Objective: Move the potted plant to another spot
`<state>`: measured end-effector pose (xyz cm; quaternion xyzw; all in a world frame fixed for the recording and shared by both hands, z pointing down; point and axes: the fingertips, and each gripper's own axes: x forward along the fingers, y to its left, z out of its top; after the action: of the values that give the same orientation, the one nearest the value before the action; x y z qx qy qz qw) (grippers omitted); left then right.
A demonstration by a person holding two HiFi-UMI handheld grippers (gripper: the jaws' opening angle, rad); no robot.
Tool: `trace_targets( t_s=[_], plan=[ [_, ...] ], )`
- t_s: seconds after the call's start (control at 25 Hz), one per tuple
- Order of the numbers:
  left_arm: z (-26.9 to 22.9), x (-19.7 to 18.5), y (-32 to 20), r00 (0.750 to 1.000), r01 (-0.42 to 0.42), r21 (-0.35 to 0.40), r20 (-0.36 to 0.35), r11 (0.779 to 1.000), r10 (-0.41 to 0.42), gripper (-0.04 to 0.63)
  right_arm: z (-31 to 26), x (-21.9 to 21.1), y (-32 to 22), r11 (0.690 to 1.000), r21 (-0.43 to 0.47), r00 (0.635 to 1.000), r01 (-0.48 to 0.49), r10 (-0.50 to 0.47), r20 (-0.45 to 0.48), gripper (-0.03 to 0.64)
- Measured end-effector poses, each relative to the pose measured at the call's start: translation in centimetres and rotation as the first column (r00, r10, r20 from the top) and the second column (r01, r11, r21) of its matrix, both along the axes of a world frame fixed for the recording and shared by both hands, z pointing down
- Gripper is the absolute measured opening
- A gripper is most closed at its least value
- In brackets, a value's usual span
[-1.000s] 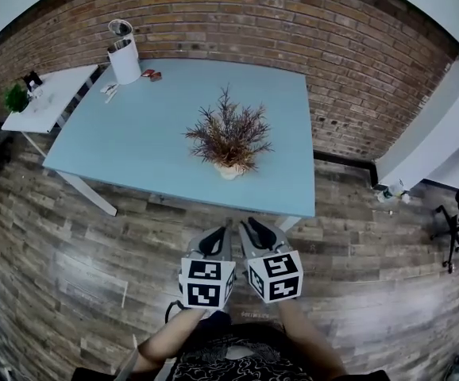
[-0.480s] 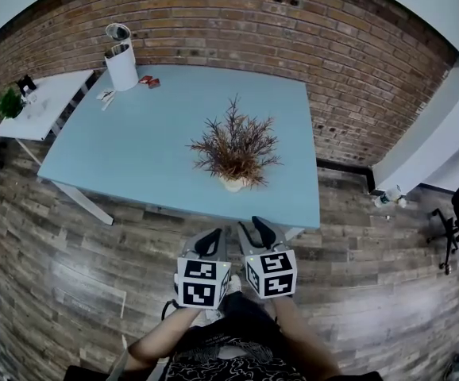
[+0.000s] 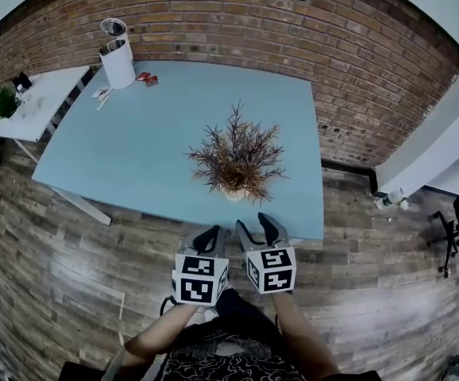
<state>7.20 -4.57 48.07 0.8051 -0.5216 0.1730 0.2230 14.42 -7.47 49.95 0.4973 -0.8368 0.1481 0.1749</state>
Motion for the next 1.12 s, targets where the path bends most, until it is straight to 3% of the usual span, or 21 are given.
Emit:
trace_targets(
  t_s=[0.28,1.12],
  plan=[
    [1.1,0.3,-2.9,1.0,-0.002,-0.03,0.004,1.0,0.002,-0.008,1.8,0.5,-3.1,1.0,-0.028,0.999,0.01,-0.011,-0.031,0.261],
    [3.7,-3.7,-8.3,0.994,0.102,-0.096,0.044,0.99,-0.098,-0.008,6.5,-1.3,-10.2,0.996,-0.087,0.994,0.035,-0.044,-0.104,0.434]
  ],
)
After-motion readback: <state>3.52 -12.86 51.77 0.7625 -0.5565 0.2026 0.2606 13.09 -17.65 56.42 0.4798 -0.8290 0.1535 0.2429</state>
